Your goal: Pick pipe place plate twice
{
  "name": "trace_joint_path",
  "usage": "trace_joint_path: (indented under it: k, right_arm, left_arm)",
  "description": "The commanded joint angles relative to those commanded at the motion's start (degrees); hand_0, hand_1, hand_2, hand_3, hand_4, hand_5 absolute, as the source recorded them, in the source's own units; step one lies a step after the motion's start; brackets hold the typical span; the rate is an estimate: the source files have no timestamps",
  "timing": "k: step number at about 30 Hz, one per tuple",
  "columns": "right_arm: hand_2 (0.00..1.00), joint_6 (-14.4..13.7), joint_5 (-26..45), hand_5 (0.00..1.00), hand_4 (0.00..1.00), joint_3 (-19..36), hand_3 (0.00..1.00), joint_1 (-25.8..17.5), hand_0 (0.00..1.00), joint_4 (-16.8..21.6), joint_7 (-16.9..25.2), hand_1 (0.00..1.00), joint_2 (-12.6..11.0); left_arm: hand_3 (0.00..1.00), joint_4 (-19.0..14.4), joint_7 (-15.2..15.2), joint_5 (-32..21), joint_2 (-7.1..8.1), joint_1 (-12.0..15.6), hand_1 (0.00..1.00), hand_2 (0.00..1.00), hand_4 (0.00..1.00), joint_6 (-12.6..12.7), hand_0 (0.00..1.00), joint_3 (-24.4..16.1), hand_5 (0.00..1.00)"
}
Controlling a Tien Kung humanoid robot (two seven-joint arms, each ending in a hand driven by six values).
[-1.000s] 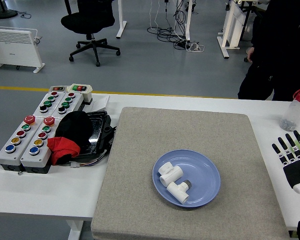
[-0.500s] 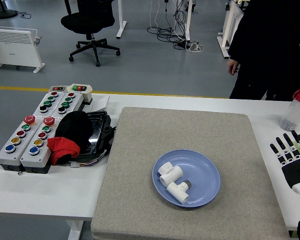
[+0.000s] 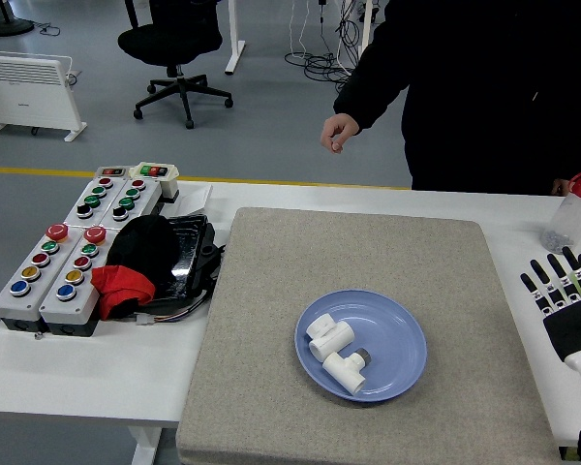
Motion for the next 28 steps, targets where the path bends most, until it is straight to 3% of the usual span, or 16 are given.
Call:
trace_joint_path:
  k: [5, 6, 28]
  right_arm:
    - [0.998, 2.8, -2.6, 0.843, 0.758, 0.13, 0.961, -0.03, 0.976, -0.1, 0.36, 0.893, 0.02]
    - [0.998, 3.05, -2.92, 0.803, 0.84, 0.18, 0.993, -0.02, 0.998, -0.12, 0.38, 0.927, 0.02]
    - [0.998, 2.97, -3.12, 0.839, 0.881, 0.0, 0.982, -0.56, 0.998, -0.17, -0.81, 0.932, -0.08]
  left_arm:
    - [0.649, 0.0, 0.03, 0.1, 0.01, 0.03, 0.741, 0.708, 0.398, 0.01, 0.715, -0.07, 0.998]
    - [0.649, 0.0, 0.04, 0.14, 0.02, 0.03, 0.741, 0.708, 0.398, 0.01, 0.715, -0.1, 0.998]
    - [0.65, 0.0, 0.19, 1.1, -0.15, 0.71, 0.741, 0.708, 0.398, -0.29, 0.714, -0.57, 0.998]
